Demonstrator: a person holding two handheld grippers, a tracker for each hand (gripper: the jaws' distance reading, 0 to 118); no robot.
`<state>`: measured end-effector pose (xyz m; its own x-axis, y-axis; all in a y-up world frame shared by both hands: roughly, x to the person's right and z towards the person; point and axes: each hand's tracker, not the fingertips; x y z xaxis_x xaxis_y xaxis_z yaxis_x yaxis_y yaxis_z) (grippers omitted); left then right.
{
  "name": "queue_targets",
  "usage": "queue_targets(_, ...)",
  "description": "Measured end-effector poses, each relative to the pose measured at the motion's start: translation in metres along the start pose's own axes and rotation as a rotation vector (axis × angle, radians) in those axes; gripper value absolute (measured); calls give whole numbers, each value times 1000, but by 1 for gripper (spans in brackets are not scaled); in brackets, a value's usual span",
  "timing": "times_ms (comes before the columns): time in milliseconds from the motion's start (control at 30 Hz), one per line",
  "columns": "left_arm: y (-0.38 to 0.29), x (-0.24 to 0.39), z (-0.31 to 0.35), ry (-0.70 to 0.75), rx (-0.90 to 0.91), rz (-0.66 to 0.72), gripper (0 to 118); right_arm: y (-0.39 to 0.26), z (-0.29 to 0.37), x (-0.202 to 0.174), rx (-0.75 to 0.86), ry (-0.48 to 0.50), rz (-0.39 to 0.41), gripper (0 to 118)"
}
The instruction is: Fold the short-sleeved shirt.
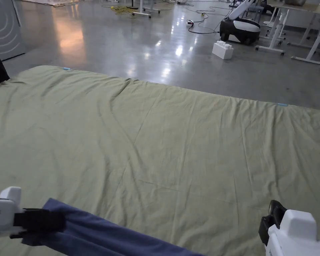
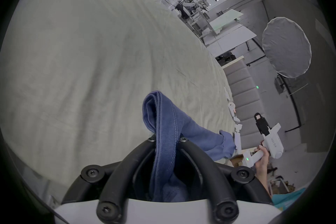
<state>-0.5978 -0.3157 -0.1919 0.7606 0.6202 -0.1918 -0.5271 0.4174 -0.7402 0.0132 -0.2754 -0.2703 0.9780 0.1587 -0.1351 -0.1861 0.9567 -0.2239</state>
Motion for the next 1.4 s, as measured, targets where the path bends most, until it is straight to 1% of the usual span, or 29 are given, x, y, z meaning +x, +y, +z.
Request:
queue_targets(200, 29, -10, 50, 246, 30, -61, 13, 1, -2, 0, 8, 13, 4, 1)
queue_targets(233, 31, -9, 54, 263, 41, -61, 13, 1, -3, 0, 9, 14, 3, 1)
queue_targets(267, 23, 18, 57, 291, 30, -65, 13, 1, -3, 0, 8, 15, 2, 1)
queue_targets(367, 17, 37, 55, 358, -5, -121, 12, -1, -5, -1, 4, 18, -4, 1)
queue_targets(400, 18, 30, 53, 355, -8, -127, 13, -1, -6, -1, 1, 21, -8, 1)
queue_targets(467, 13, 43, 51, 332, -16, -135, 13, -3, -7, -2, -4, 23, -13, 1)
queue_targets(500, 10, 50, 49, 304, -16, -127, 13, -3, -7, -3, -7, 26, -14, 1)
queue_targets(533, 1, 74, 49, 268, -20, -120, 12, -3, -7, -3, -9, 29, -15, 1)
queue_targets(667, -14, 108, 34, 148, -35, -109, 13, -5, -7, -5, -13, 36, -16, 1)
queue_targets(767, -26, 131, 14, 74, -64, -84, 13, -7, -7, -6, -16, 41, -15, 1)
queue_targets(800, -21, 126, 9, 66, -77, -92, 13, -8, -7, -6, -18, 42, -13, 1)
queue_targets(933, -40, 160, -31, 84, -116, -135, 13, -13, -6, -3, -27, 40, -16, 1)
queue_targets(1067, -61, 177, -85, 131, -194, -170, 13, -18, -6, 1, -41, 34, -25, 1)
queue_targets(1267, -89, 185, -150, 250, -290, -215, 13, -20, -3, 8, -54, 13, -25, 1)
queue_targets(1400, -97, 185, -168, 282, -301, -225, 13, -23, -3, 11, -61, 6, -25, 1)
